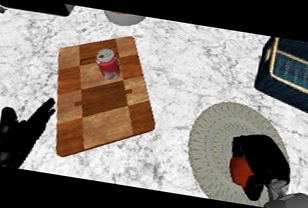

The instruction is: Pick the bell pepper from the placemat and place it in the basket

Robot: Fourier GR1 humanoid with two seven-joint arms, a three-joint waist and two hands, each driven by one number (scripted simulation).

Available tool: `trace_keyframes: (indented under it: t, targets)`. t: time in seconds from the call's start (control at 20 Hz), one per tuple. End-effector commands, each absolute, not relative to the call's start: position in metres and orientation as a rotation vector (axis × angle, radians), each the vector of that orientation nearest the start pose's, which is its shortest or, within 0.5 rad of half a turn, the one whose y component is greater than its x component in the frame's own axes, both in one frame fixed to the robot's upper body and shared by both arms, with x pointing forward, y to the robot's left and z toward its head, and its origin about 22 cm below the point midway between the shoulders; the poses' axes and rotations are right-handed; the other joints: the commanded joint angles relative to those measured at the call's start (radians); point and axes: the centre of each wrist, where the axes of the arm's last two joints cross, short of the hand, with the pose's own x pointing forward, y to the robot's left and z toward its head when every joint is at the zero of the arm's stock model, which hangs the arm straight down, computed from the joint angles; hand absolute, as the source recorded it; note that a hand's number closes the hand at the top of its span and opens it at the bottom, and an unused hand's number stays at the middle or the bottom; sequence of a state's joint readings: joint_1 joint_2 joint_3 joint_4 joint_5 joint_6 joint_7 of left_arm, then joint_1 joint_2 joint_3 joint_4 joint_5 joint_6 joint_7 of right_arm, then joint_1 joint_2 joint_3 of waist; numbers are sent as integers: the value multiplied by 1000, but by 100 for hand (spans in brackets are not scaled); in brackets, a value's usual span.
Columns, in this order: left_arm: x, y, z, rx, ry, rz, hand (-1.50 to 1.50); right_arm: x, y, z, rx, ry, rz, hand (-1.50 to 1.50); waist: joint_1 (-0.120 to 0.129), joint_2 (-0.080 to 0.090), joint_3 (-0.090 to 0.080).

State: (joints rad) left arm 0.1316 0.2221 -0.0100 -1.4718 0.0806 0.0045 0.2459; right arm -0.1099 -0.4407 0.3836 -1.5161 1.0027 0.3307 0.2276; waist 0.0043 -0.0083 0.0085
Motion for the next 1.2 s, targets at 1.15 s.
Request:
trace_keyframes:
  t: [1.15]
  targets:
    - [197, 287, -49, 153, -1027, -28, 0, 346, -140, 292, -995, -1535, 97, 150, 1, 7, -9]
